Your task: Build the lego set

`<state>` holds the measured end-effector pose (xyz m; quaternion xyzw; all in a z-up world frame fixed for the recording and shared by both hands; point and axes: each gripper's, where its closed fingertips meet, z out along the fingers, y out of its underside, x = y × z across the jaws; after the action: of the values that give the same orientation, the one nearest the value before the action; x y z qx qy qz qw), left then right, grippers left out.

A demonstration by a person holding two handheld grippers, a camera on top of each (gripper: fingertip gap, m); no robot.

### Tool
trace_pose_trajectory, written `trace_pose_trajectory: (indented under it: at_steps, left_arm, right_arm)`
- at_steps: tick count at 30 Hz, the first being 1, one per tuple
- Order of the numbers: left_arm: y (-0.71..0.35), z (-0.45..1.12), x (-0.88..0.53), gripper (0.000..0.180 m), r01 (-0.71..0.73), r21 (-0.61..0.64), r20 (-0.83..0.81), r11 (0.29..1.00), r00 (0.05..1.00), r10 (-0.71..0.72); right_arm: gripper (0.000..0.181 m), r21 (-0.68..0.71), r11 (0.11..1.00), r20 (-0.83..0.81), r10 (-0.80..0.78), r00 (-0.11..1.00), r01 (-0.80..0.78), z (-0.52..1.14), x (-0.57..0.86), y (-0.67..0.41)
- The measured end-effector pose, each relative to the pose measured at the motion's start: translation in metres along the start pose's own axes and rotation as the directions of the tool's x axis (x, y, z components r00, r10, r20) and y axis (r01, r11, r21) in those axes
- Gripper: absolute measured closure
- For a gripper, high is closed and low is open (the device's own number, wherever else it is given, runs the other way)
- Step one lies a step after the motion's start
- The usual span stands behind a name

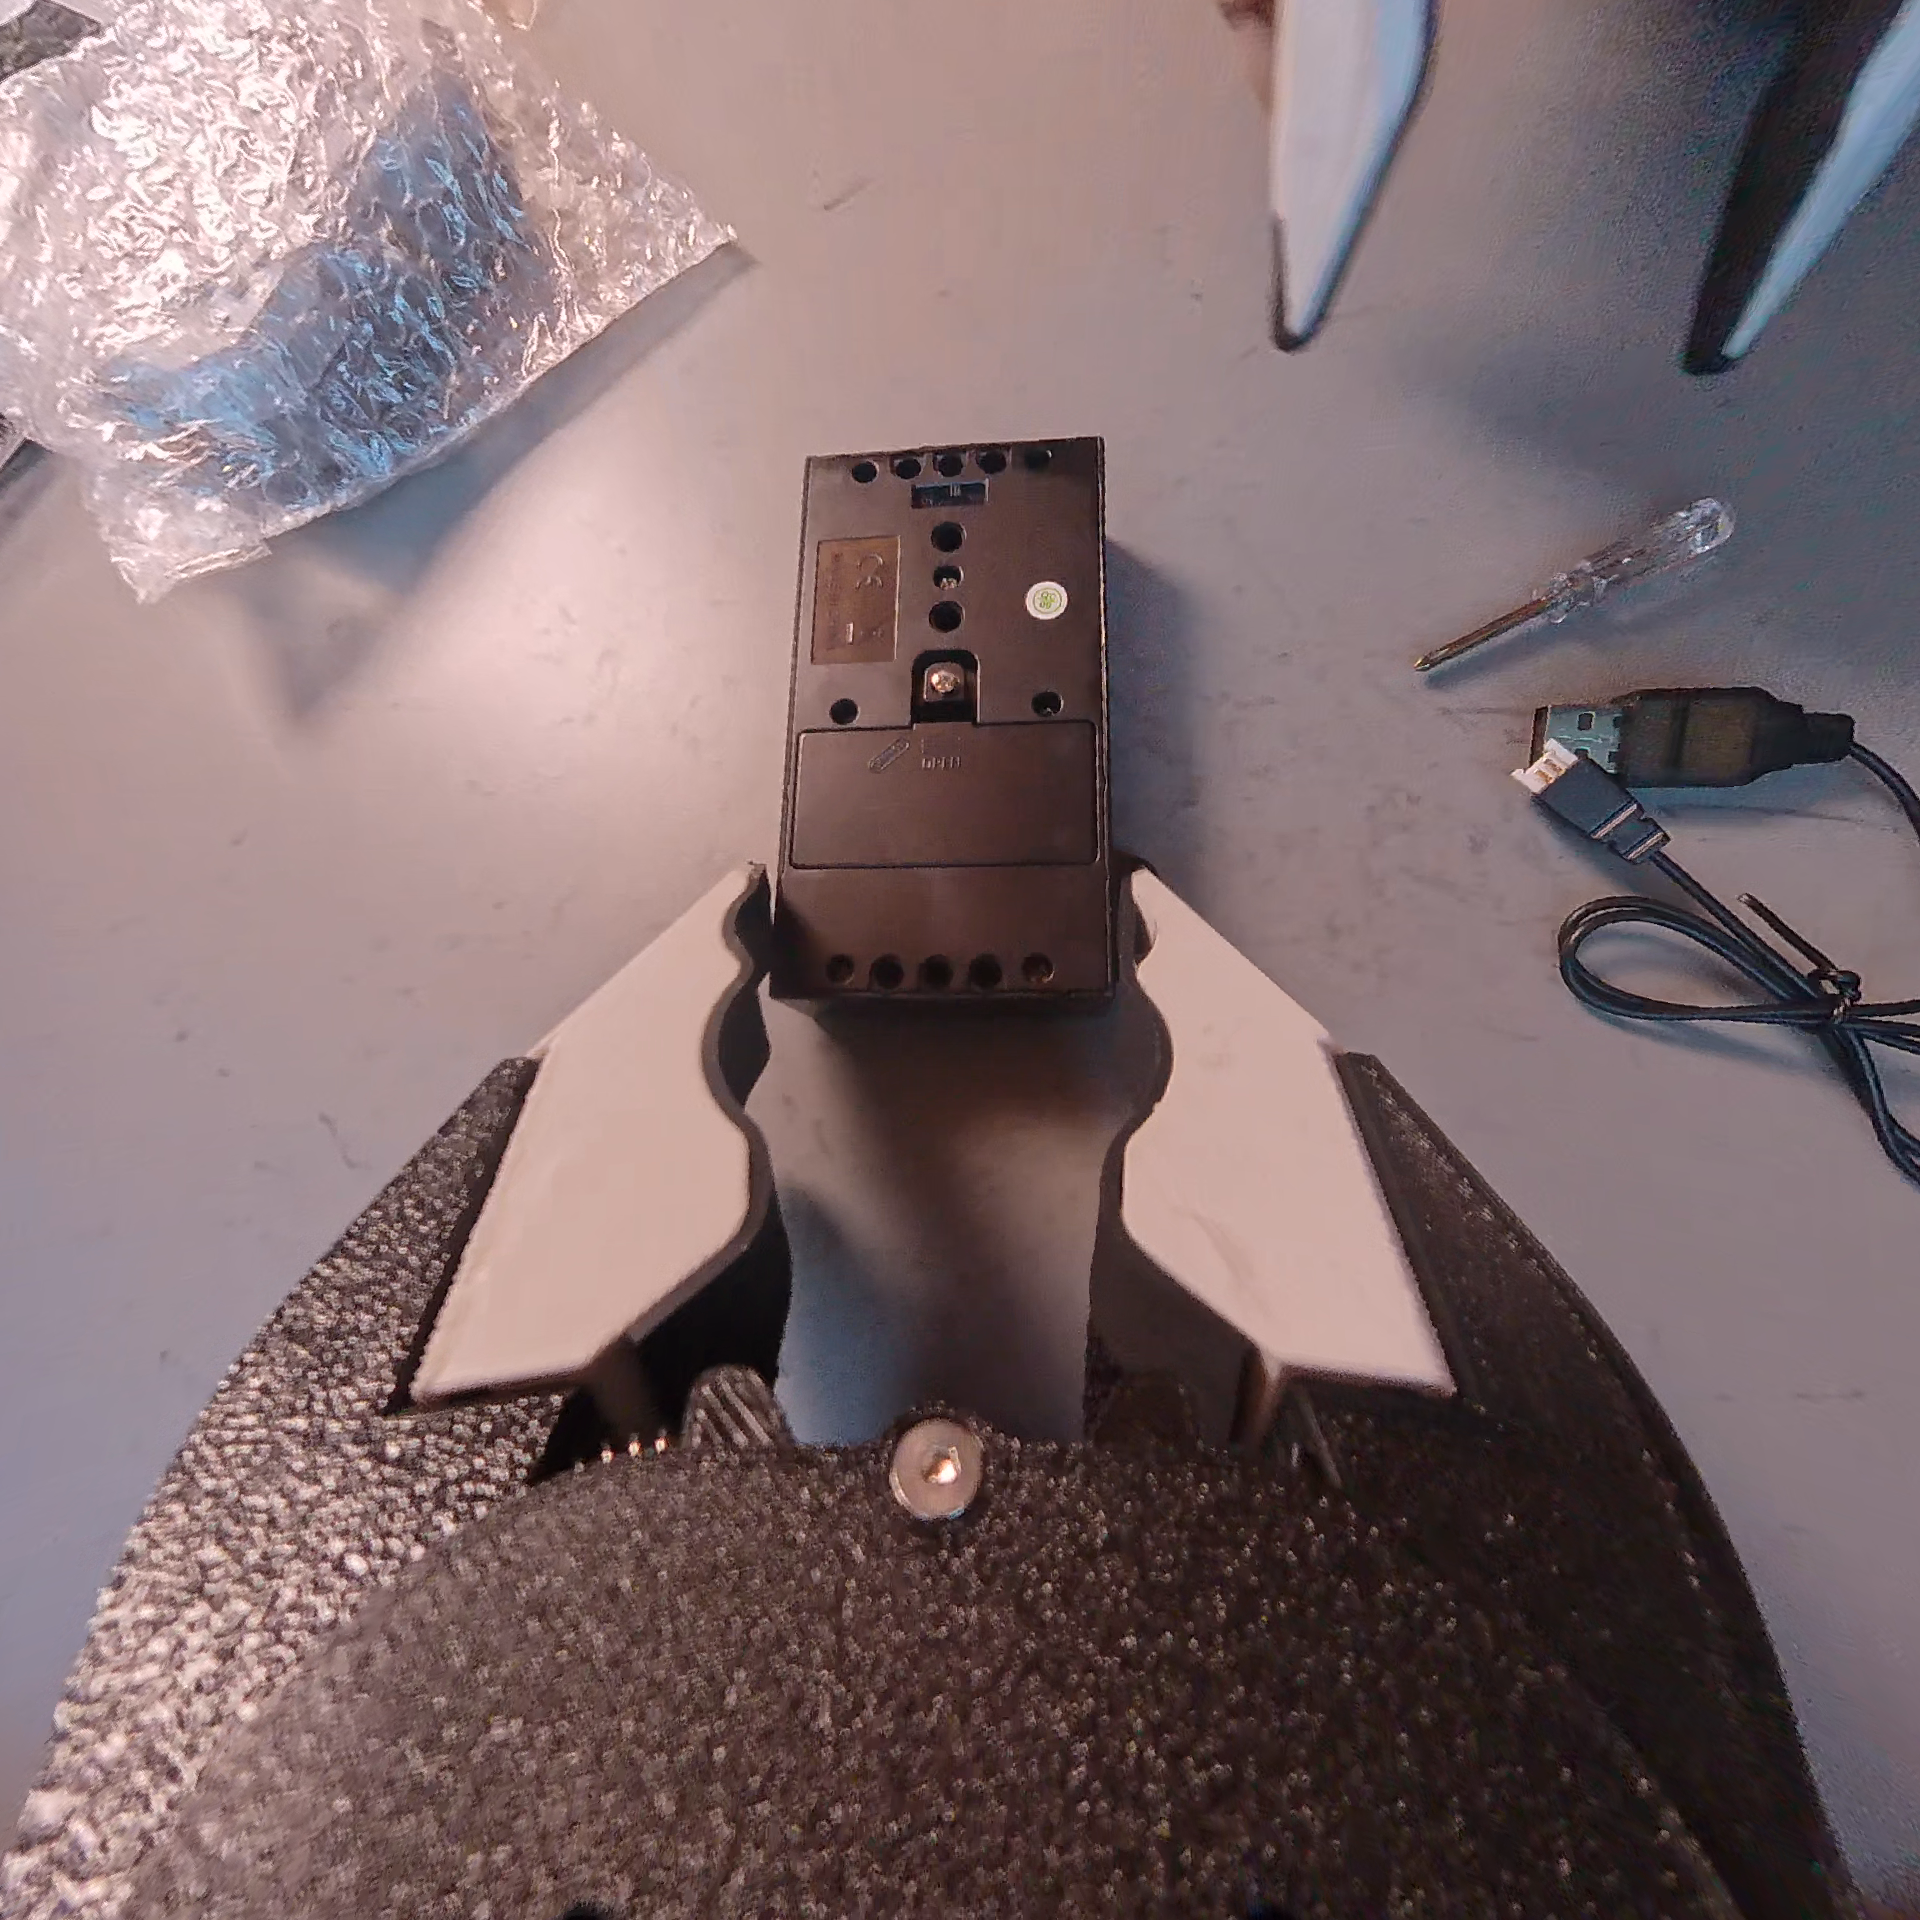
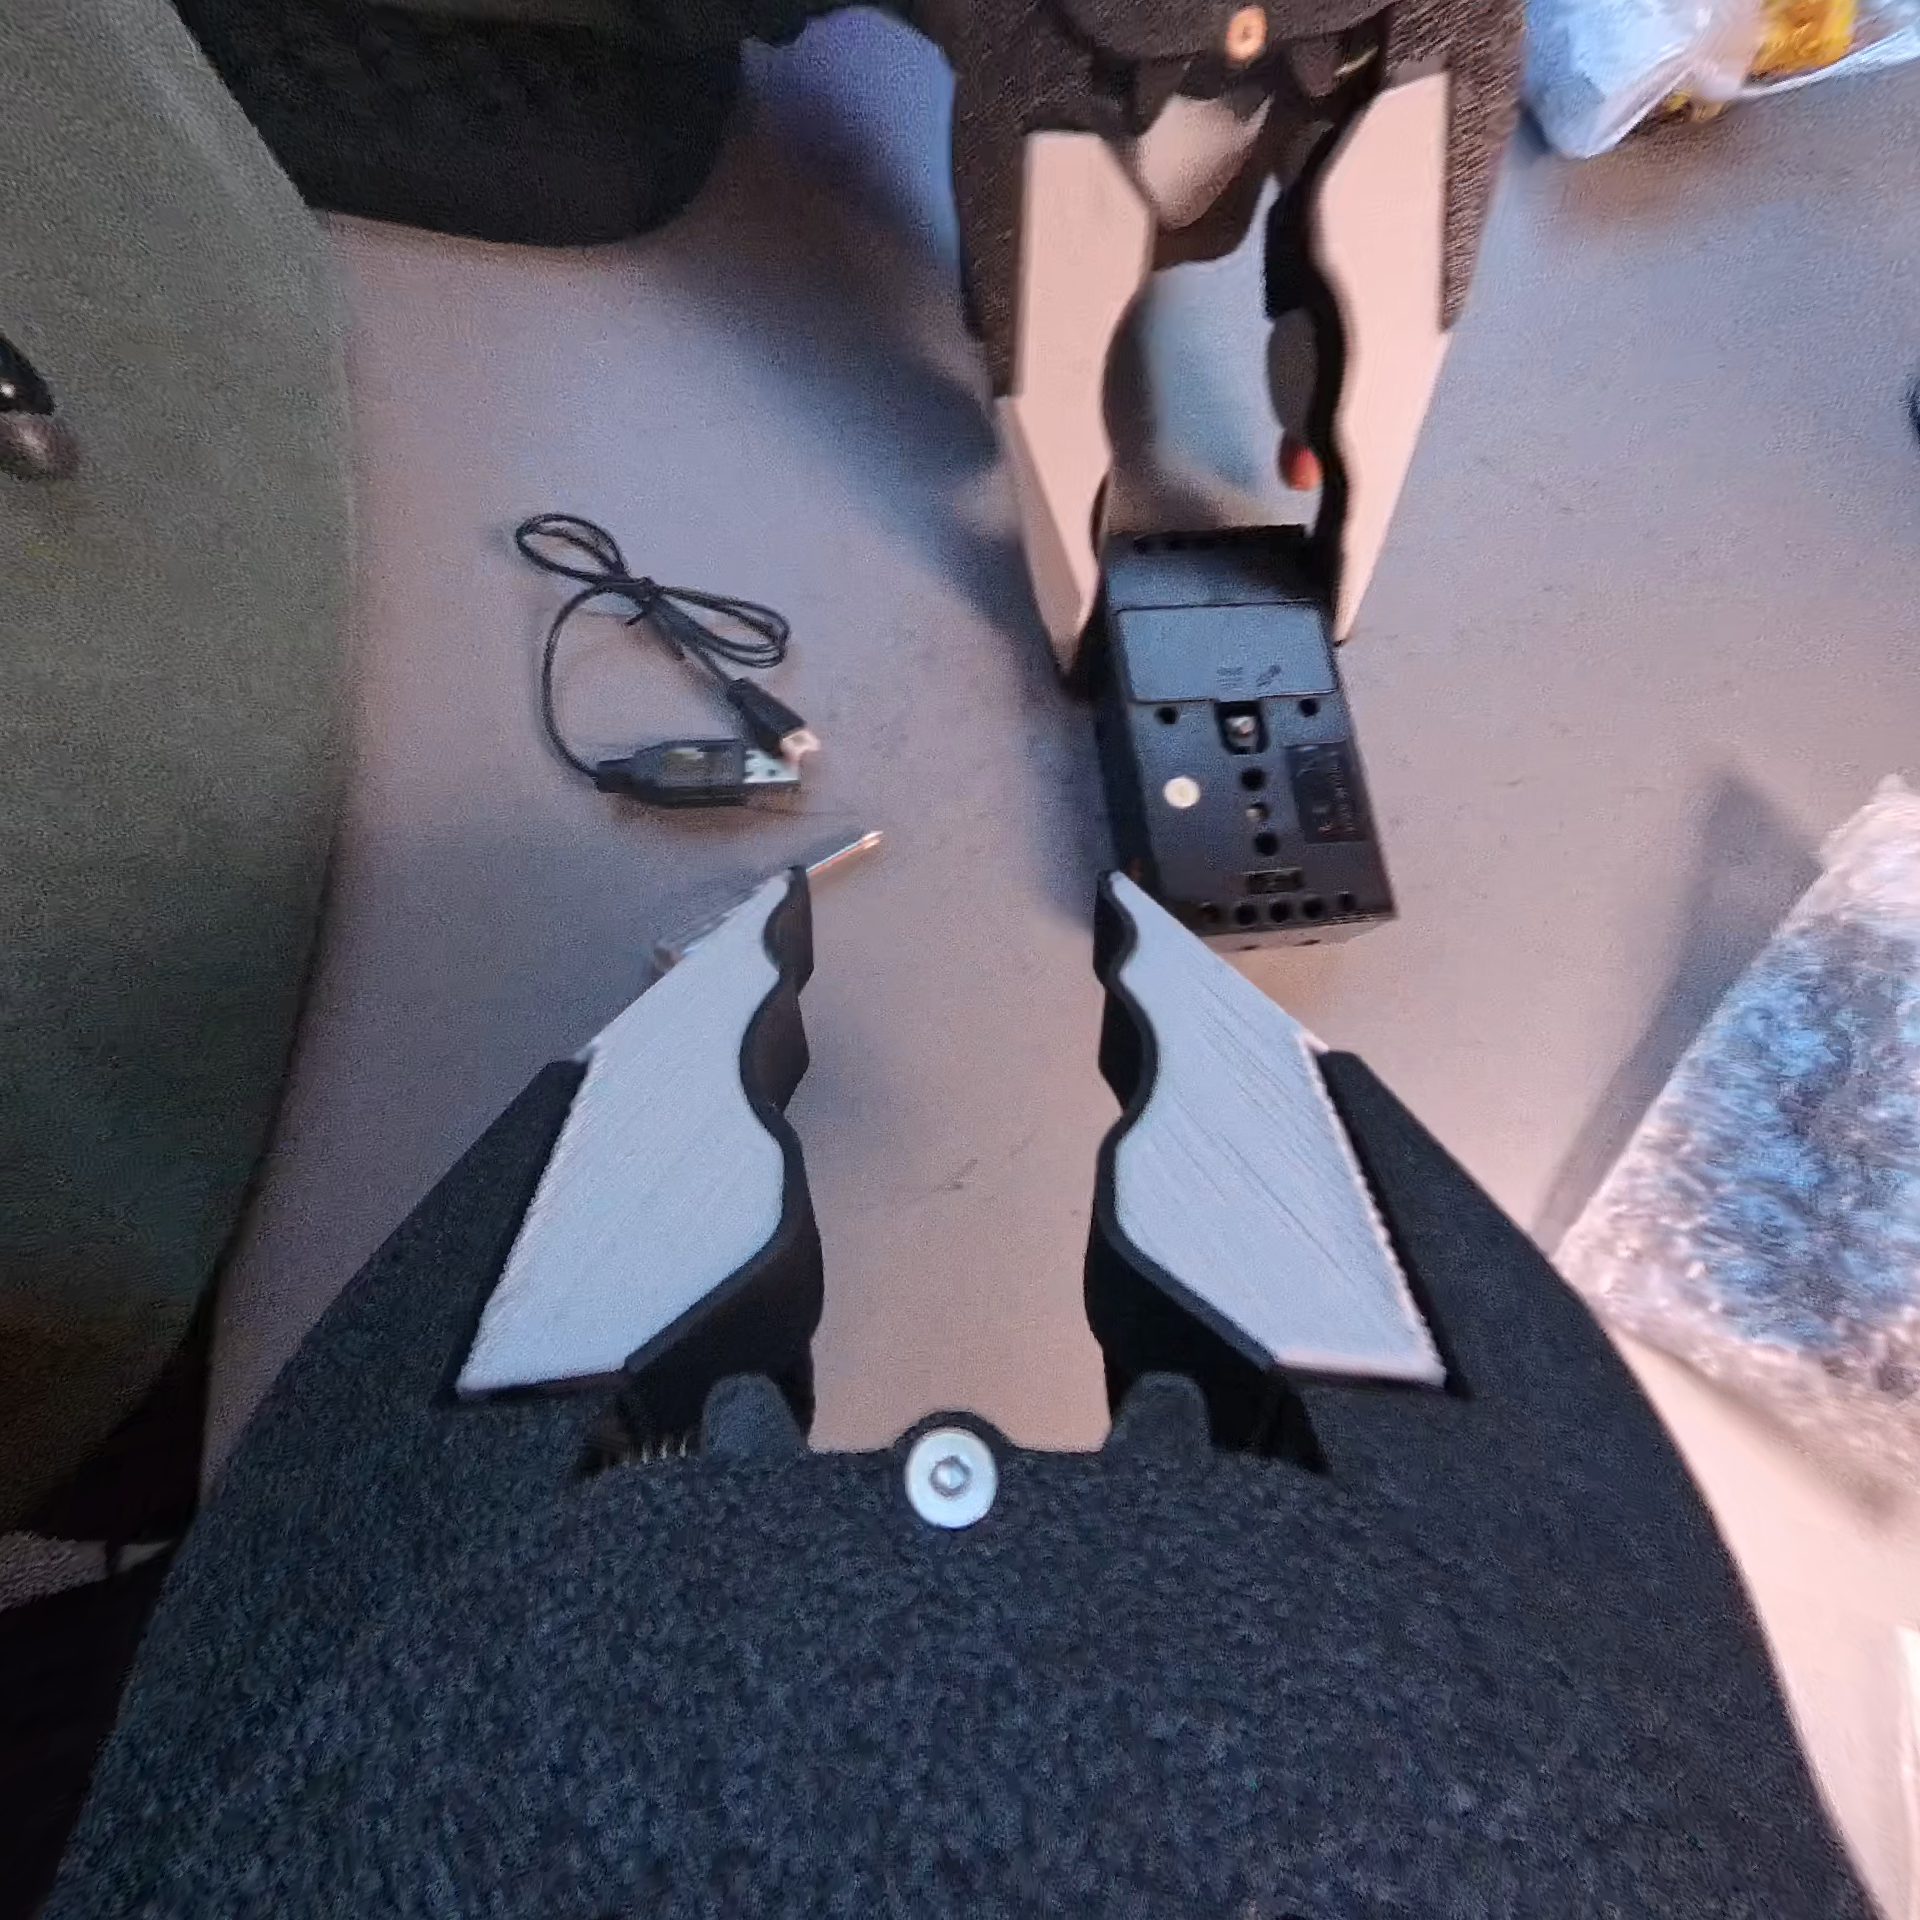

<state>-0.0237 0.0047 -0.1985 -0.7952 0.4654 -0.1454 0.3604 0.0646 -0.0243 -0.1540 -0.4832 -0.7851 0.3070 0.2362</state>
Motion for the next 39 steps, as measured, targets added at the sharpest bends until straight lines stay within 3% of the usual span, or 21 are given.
trace_pose_trajectory:
  at_steps: [7,10,12,16,21,26,32,39]
  left_arm:
    - [-0.005,0.004,0.004,0.114,-0.014,0.003,0.000,1.000,1.000,0.014]
    - [-0.007,0.005,0.006,0.114,-0.025,0.005,-0.001,1.000,1.000,0.025]
    - [-0.009,0.002,0.007,0.111,-0.044,0.019,0.004,0.999,0.999,0.044]
    - [-0.038,-0.019,0.015,0.115,-0.065,0.168,-0.014,0.984,0.998,0.068]
    - [-0.058,-0.029,0.048,0.137,-0.108,0.267,-0.132,0.958,0.980,0.147]
    - [-0.062,-0.029,0.030,0.179,-0.135,0.273,-0.004,0.953,0.990,0.141]
    - [-0.045,-0.027,0.003,0.179,-0.081,0.221,0.096,0.972,0.994,0.061]
    - [-0.064,-0.018,-0.012,0.180,-0.044,0.226,0.099,0.973,0.995,0.022]
  right_arm:
    - [0.135,-0.091,0.978,-0.093,0.181,0.979,-0.189,0.019,-0.066,0.021]
    - [0.140,-0.153,0.967,-0.165,0.177,0.970,-0.203,0.028,-0.066,0.028]
    - [0.173,-0.137,0.965,-0.198,0.195,0.961,-0.224,0.027,-0.057,0.026]
    - [0.175,-0.117,0.980,-0.170,0.138,0.976,-0.159,0.022,-0.043,0.021]
    - [0.175,-0.057,0.998,-0.135,0.032,0.990,-0.040,0.000,-0.002,-0.021]
    - [0.176,-0.168,0.973,0.018,-0.155,0.988,0.155,0.003,0.035,-0.050]
    - [0.176,-0.167,0.970,0.132,-0.153,0.979,0.175,0.021,0.057,-0.055]
    - [0.177,-0.061,0.983,0.087,-0.170,0.982,0.176,0.003,0.075,-0.062]
